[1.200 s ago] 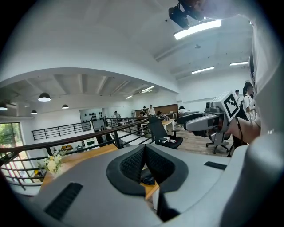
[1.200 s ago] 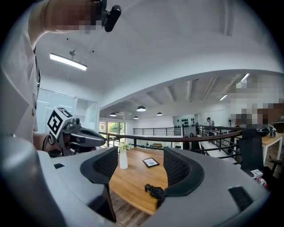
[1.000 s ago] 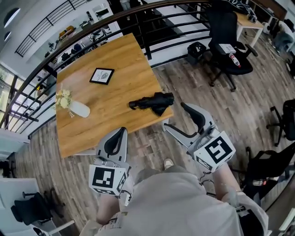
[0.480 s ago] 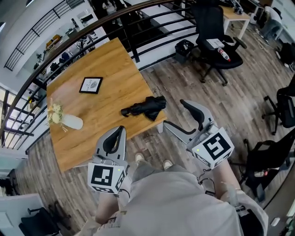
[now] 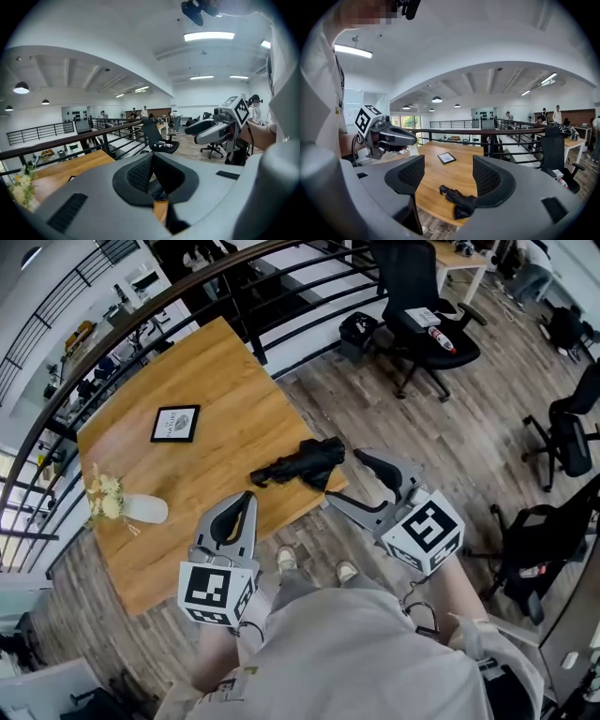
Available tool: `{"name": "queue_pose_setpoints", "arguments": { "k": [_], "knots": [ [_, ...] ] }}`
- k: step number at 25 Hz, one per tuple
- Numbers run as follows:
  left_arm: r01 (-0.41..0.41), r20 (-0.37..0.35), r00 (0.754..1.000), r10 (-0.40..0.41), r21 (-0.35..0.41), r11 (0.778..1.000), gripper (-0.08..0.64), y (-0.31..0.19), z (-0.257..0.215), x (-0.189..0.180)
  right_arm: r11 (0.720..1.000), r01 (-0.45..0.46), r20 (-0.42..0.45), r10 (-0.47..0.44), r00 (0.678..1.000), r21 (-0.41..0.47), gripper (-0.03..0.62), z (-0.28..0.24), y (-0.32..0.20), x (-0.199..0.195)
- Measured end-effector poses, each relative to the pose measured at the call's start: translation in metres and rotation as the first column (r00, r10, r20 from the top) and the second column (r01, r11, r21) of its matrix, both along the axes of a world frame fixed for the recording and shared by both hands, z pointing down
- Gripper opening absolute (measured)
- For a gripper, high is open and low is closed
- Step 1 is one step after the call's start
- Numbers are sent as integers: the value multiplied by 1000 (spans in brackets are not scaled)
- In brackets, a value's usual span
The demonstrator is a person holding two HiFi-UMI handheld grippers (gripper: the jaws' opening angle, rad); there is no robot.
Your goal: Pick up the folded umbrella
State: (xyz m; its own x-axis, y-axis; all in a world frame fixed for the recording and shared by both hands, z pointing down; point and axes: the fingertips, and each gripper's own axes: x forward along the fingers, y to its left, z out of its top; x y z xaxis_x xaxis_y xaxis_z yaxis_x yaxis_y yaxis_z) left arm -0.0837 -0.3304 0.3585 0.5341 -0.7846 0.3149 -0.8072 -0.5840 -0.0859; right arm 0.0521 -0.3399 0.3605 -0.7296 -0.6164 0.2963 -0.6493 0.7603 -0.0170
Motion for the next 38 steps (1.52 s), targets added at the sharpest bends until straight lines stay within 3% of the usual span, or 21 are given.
{"name": "queue_pose_setpoints", "arguments": {
  "k": [6,11,18,25,27,31,38],
  "knots": [
    [-37,1,999,37,-49,998,17,-38,22,-44,992,73,-106,-84,991,-105,328,36,-28,-52],
    [-72,9,997,73,-109,991,17,-69,52,-68,967,134,-254,-188,949,-216,328,84,-52,-89],
    [-113,16,993,120,-225,968,17,-95,120,-93,893,152,-315,-303,899,-424,328,176,-88,-116],
    [-108,-6,994,112,-336,936,17,-110,191,-106,850,90,-485,-379,788,-518,328,279,-113,-110],
    [-103,-16,994,104,-363,926,17,-110,205,-108,842,75,-507,-389,769,-534,328,299,-117,-108],
    [-98,-29,995,95,-412,906,17,-108,229,-111,847,58,-558,-397,728,-528,333,330,-131,-105],
    [-53,-44,998,36,-474,879,17,-103,253,-128,831,155,-632,-515,579,-534,334,371,-138,-124]
  ]
}}
